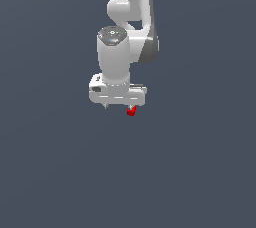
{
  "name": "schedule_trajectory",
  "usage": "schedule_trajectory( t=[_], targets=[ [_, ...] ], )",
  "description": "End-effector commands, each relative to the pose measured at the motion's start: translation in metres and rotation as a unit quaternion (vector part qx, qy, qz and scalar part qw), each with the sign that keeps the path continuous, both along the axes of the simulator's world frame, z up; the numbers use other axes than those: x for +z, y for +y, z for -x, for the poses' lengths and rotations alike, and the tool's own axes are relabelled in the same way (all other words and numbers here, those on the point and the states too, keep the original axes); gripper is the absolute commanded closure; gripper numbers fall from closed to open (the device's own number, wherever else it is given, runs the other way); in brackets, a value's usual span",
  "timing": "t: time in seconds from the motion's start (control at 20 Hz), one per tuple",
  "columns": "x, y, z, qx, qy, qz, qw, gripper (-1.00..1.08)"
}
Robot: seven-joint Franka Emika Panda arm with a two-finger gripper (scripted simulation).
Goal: Pick up the red cube and move it to a goal position.
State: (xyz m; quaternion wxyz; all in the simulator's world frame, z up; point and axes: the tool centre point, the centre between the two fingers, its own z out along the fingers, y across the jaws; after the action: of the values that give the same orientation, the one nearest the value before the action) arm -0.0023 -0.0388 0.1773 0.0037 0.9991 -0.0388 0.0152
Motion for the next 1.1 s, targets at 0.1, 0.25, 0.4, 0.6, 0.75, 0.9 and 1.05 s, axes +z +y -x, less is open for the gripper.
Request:
schedule_trajectory(
  t=[0.1,0.25,0.4,0.6,0.75,0.9,1.05],
  targets=[
    [-0.001,0.0,0.001,-0.001,0.0,0.0,1.0,-0.92],
    [-0.006,0.002,0.004,-0.004,0.001,0.0,1.0,-0.92],
    [-0.015,0.004,0.01,-0.011,0.001,0.0,0.9999,-0.92],
    [-0.035,0.01,0.022,-0.024,0.003,-0.001,0.9997,-0.92],
    [-0.055,0.017,0.034,-0.038,0.005,-0.002,0.9992,-0.92],
    [-0.079,0.025,0.048,-0.055,0.007,-0.003,0.9984,-0.92],
    [-0.102,0.033,0.062,-0.071,0.01,-0.003,0.9974,-0.92]
  ],
)
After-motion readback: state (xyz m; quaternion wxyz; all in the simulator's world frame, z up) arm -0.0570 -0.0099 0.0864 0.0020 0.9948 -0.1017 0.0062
